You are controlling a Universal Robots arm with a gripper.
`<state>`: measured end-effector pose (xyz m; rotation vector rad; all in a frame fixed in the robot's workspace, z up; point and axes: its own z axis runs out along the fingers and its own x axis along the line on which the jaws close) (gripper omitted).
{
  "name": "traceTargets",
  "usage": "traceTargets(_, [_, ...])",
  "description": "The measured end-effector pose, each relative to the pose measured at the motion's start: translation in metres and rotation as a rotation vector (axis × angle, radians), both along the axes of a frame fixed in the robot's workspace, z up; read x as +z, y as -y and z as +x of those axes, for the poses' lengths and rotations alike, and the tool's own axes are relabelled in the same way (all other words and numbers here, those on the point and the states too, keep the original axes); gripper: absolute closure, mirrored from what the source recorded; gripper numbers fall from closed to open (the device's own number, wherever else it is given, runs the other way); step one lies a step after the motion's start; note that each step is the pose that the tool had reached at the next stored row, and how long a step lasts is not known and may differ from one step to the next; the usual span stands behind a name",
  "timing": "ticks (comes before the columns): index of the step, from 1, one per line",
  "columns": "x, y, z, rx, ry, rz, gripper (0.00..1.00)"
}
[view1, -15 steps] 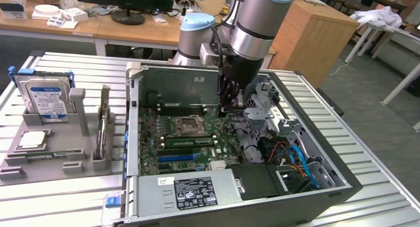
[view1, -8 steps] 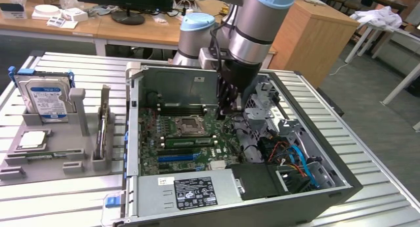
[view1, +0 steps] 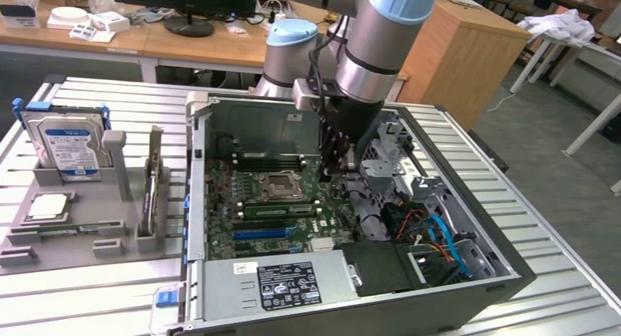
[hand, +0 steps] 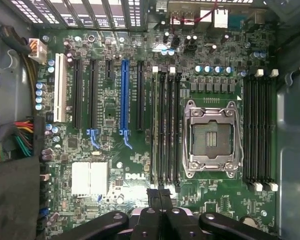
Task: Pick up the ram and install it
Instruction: 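Press down the ram until it locks into place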
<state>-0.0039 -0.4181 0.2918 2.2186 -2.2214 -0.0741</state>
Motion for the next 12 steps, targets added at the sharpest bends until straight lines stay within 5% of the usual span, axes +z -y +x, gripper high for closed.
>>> traceTargets(12, [-0.0105,0.0000,0.0000,0.000,-0.0001,-0.0002,0.89])
